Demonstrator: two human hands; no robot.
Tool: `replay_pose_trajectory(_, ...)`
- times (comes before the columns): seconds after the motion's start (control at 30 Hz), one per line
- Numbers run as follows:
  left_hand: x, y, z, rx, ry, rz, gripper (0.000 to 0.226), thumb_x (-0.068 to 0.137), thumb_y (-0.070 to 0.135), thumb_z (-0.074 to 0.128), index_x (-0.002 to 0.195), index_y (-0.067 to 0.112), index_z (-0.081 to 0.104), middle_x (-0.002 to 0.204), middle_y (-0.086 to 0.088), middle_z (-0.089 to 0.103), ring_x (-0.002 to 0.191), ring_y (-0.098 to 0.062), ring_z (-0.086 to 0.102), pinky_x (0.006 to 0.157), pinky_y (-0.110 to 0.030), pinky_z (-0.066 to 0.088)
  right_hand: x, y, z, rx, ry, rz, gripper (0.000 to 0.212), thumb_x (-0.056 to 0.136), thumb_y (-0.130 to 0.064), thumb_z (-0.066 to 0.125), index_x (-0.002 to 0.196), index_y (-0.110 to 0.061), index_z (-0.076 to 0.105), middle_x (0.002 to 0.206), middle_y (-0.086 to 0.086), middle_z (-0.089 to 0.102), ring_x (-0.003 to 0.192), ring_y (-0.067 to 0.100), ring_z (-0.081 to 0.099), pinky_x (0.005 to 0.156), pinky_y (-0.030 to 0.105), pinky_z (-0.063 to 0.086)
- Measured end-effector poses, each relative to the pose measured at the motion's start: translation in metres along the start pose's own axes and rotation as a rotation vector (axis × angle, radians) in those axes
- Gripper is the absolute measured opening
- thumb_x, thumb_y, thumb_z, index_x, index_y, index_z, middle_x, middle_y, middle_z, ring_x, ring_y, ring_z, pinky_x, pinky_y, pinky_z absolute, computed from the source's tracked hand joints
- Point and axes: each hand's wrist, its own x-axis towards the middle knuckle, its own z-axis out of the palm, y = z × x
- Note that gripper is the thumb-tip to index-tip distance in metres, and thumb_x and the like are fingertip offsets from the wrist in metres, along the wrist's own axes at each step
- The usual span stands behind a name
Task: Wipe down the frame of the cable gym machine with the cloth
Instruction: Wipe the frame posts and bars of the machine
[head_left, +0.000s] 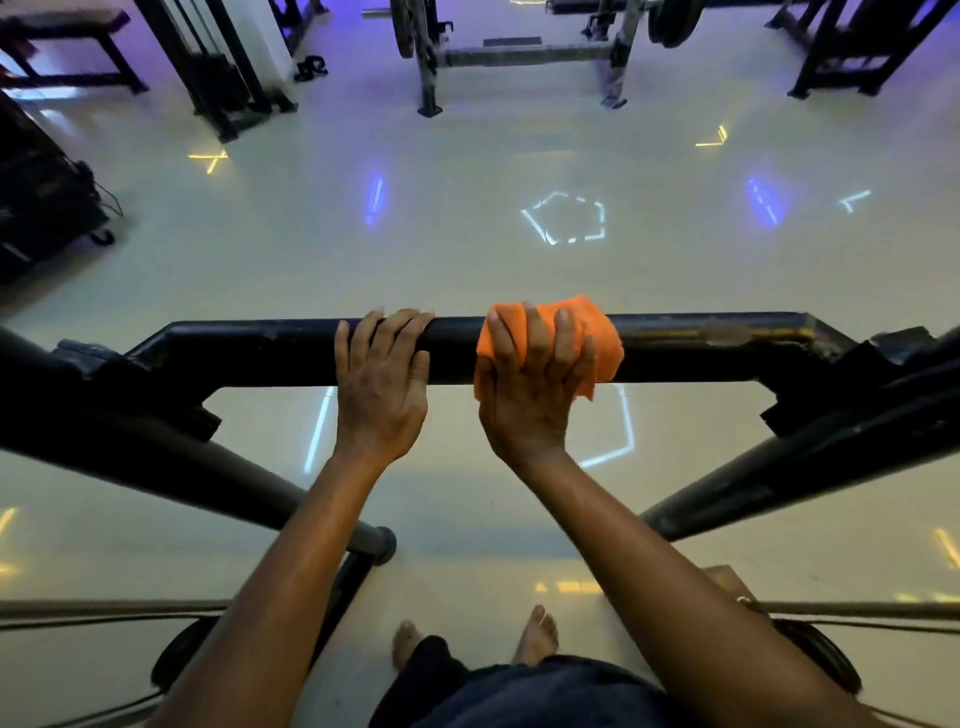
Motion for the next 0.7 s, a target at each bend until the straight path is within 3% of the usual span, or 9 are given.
replay_pose_trajectory(0.1,0.003,-0.008,-0.005,-0.008,-0.027,0.039,0.047,0.11,0.021,0.042,0.156,0.025,0.05,0.157,0.002,0.053,0.153,-0.027,0.038,0.132,-0.053,0.012,-0.002,-0.035,0.022,0.011,-0.016,-0.144,0.06,0.11,-0.039,0.058,0.165,-0.031,0.035,0.17,0.009,0.022,0.16,0.042,0.016,0.13,0.066,0.006)
replay_pose_trajectory(0.2,0.007,-0.017,-0.012,-0.005,-0.056,0.093,0.047,0.11,0.021,0.043,0.156,0.025,0.049,0.157,0.002,0.054,0.149,-0.026,0.043,0.13,-0.053,0.02,0.002,-0.014,0.017,0.008,0.071,-0.258,0.062,0.11,-0.041,0.06,0.165,-0.034,0.032,0.169,0.006,0.029,0.158,0.038,0.025,0.129,0.062,0.021)
replay_pose_trajectory(0.27,0.008,-0.021,-0.014,-0.009,-0.057,0.11,0.048,0.11,0.022,0.044,0.157,0.025,0.049,0.156,0.003,0.054,0.146,-0.026,0.045,0.128,-0.054,0.023,-0.001,0.011,0.006,-0.008,0.112,-0.282,0.065,0.109,-0.04,0.061,0.167,-0.035,0.032,0.169,0.005,0.032,0.158,0.036,0.029,0.13,0.058,0.022)
replay_pose_trajectory(0.37,0.007,-0.022,-0.014,-0.033,-0.057,0.118,0.048,0.11,0.023,0.043,0.158,0.027,0.049,0.156,0.005,0.054,0.145,-0.025,0.045,0.126,-0.054,0.024,-0.008,0.034,-0.004,-0.041,0.084,-0.128,0.067,0.108,-0.042,0.063,0.166,-0.033,0.031,0.171,0.008,0.027,0.161,0.039,0.022,0.132,0.061,0.01)
replay_pose_trajectory(0.5,0.009,-0.025,-0.019,-0.114,-0.06,0.126,0.046,0.109,0.02,0.045,0.154,0.024,0.053,0.151,0.003,0.059,0.142,-0.024,0.048,0.125,-0.052,0.027,-0.008,-0.026,0.011,0.031,-0.012,0.114,0.062,0.114,-0.039,0.05,0.169,-0.027,0.023,0.176,0.014,0.012,0.165,0.048,0.0,0.127,0.074,0.007)
replay_pose_trajectory(0.63,0.019,-0.043,-0.029,-0.186,-0.112,0.201,0.042,0.11,0.012,0.049,0.149,0.024,0.058,0.145,0.003,0.064,0.141,-0.021,0.054,0.123,-0.047,0.032,-0.01,-0.068,0.031,-0.004,-0.073,-0.112,0.061,0.114,-0.038,0.041,0.169,-0.028,0.017,0.174,0.012,0.009,0.164,0.046,0.002,0.129,0.069,-0.002)
replay_pose_trajectory(0.7,0.021,-0.051,-0.031,-0.188,-0.139,0.227,0.041,0.111,0.016,0.047,0.15,0.023,0.056,0.146,0.002,0.063,0.141,-0.021,0.054,0.122,-0.049,0.035,-0.006,-0.052,0.026,-0.035,-0.029,-0.205,0.057,0.114,-0.04,0.039,0.168,-0.031,0.024,0.173,0.009,0.017,0.162,0.041,0.012,0.131,0.066,0.006)
